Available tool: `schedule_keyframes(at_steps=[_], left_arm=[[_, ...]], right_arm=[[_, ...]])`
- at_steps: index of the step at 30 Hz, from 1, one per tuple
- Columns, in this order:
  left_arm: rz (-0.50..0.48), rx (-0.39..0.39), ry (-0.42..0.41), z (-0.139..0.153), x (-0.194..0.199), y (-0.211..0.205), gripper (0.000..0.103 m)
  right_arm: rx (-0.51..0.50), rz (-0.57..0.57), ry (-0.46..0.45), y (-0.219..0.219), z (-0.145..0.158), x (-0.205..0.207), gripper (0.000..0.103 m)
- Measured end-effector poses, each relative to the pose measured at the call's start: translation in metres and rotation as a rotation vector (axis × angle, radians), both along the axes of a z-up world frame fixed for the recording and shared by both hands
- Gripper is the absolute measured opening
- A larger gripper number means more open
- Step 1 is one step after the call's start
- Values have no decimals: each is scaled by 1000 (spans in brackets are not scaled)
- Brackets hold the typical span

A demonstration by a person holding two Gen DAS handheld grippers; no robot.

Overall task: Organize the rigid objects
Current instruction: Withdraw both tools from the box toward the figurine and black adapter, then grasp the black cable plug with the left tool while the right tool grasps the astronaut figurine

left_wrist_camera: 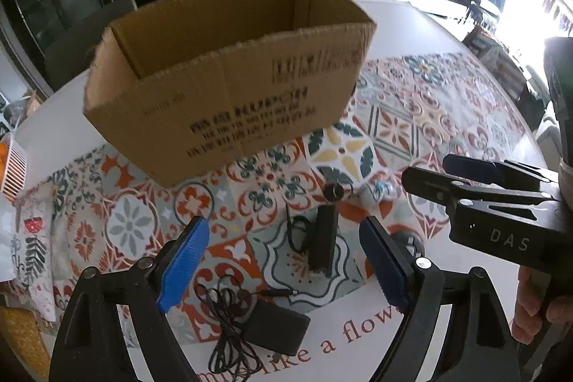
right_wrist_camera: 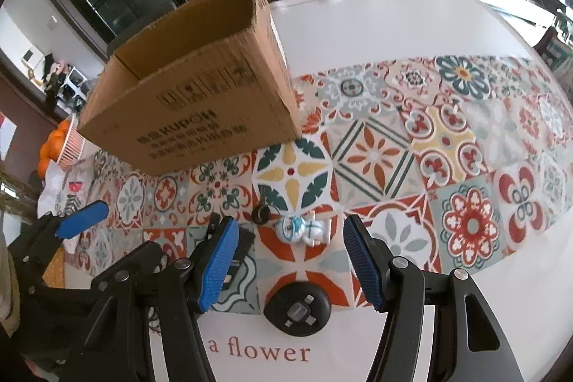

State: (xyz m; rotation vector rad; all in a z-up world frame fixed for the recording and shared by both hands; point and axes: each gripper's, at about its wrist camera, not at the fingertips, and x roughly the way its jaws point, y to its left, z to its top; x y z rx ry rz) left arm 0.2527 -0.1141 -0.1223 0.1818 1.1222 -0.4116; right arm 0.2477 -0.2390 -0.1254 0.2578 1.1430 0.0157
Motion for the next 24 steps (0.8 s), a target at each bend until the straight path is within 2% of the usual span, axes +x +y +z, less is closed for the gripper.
schedule_keyframes(at_steps=[12,24], left_arm=[[-56,52,67,-35,-5,-13,85],[-96,17,131,-62,3,-16,85]], right_arm=[[38,-9,65,-6,-40,-7,62],[54,-14,72,-4,-64,-3,63]])
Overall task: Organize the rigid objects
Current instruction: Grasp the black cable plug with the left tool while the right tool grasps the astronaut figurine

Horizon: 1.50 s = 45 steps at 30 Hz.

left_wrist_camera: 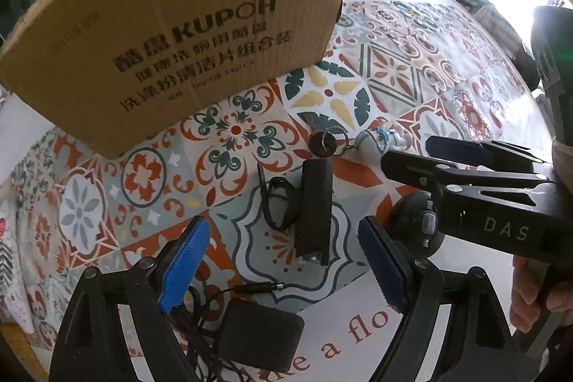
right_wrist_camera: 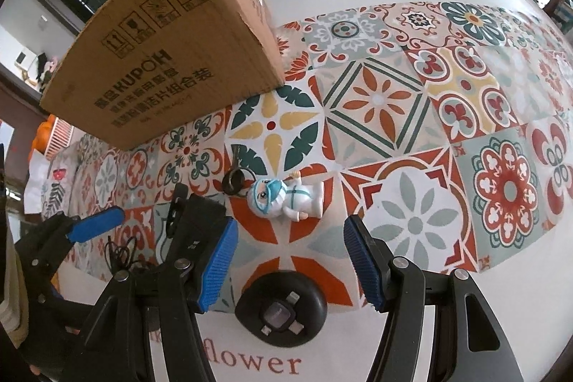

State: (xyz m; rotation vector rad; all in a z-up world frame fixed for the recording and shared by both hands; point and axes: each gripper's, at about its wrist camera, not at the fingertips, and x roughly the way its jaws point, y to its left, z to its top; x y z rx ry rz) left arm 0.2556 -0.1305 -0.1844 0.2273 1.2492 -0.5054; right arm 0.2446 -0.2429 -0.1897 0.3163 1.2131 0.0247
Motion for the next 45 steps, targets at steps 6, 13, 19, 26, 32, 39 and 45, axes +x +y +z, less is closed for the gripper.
schedule_keyframes(at_steps=[6,13,19,26,32,39,45], left_arm=[[9,-5,26,-10,3,1,82],[23,4,36,-18,8,-2,79],[49,3,56,-29,10,-1,71],[77,-17,57,-34,10,-3,57],[107,-46,43,-33,13,1,38],[148,-61,22,-28,12,24,33],[159,-88,-14,-12,5,44,33]], right_arm=[[18,-7,10,2,-9,8,65],[15,-24,26,3,-19,18,69],[-50,-11,31,16,-21,22,69],[-65,-29,20,18,-23,21,67],[-61,-47,4,10,-24,20,54],[-71,-53,-10,3,-21,6,54],[-53,-65,-41,3,-9,-9,54]])
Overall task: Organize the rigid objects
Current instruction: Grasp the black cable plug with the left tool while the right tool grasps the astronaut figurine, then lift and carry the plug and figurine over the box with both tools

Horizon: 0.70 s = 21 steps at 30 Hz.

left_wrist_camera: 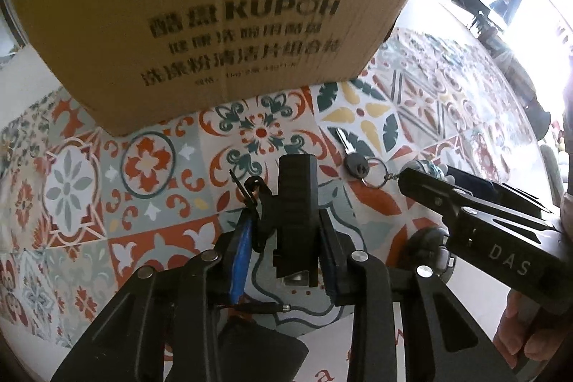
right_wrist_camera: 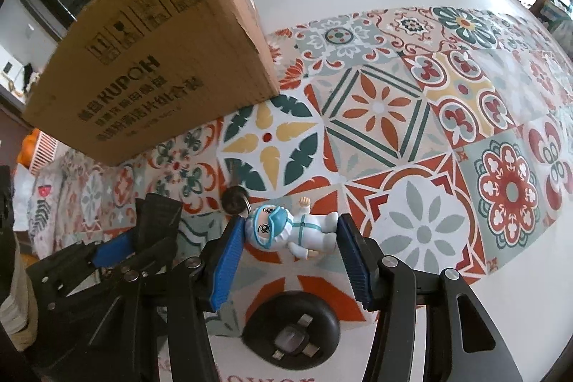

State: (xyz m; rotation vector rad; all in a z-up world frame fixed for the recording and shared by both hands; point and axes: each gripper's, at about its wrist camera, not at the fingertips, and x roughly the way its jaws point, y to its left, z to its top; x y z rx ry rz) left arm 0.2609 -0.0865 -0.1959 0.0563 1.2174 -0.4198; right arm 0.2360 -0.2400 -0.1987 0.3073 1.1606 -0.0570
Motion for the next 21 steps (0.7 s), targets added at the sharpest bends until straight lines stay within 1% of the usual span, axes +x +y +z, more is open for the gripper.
schedule_keyframes(at_steps=[4,9,15,19,21], left_arm=[[21,-39,-13,15,-3,12,33],[47,-54,-57,37,-2,26,33],[70,-63,-128,68,-6,34,33],[79,-71,-165,85,-8,43,33],[83,-78,-182,95,-8,41,33]], right_arm=[[12,-11,-25,-1,12,-7,54],[19,-19,-53,-1,26,-11,54],[22,-17,-93,8,47,-10,54],[13,-6,-128,16,65,-9,54],[4,2,-151,19,75,-8,54]])
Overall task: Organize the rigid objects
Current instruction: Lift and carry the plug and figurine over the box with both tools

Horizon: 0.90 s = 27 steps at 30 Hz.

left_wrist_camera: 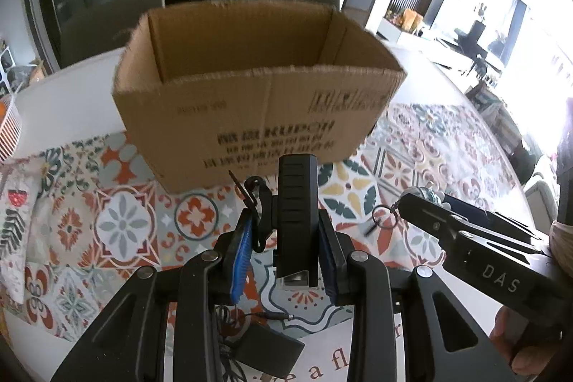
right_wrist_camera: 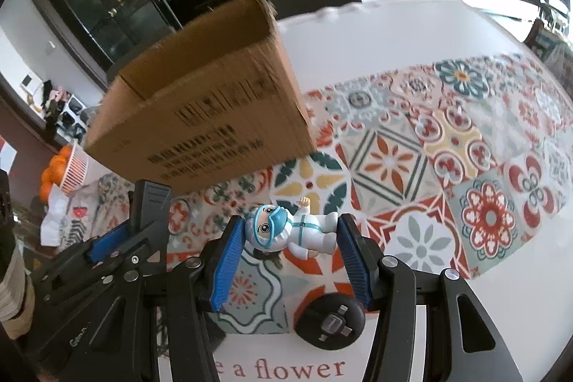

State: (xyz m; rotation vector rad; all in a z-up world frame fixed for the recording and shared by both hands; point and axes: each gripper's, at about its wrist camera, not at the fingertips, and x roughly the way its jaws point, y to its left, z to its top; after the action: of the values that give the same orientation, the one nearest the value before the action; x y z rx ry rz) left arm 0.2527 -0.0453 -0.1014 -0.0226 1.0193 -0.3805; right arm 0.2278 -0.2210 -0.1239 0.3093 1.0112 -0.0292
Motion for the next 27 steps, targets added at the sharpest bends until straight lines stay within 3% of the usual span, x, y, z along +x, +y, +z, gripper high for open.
schedule_keyframes(at_steps=[27], left_arm=[[37,-44,-165,75,22,17,33]], right_arm=[[-62,78,-222,34,100,28,54]])
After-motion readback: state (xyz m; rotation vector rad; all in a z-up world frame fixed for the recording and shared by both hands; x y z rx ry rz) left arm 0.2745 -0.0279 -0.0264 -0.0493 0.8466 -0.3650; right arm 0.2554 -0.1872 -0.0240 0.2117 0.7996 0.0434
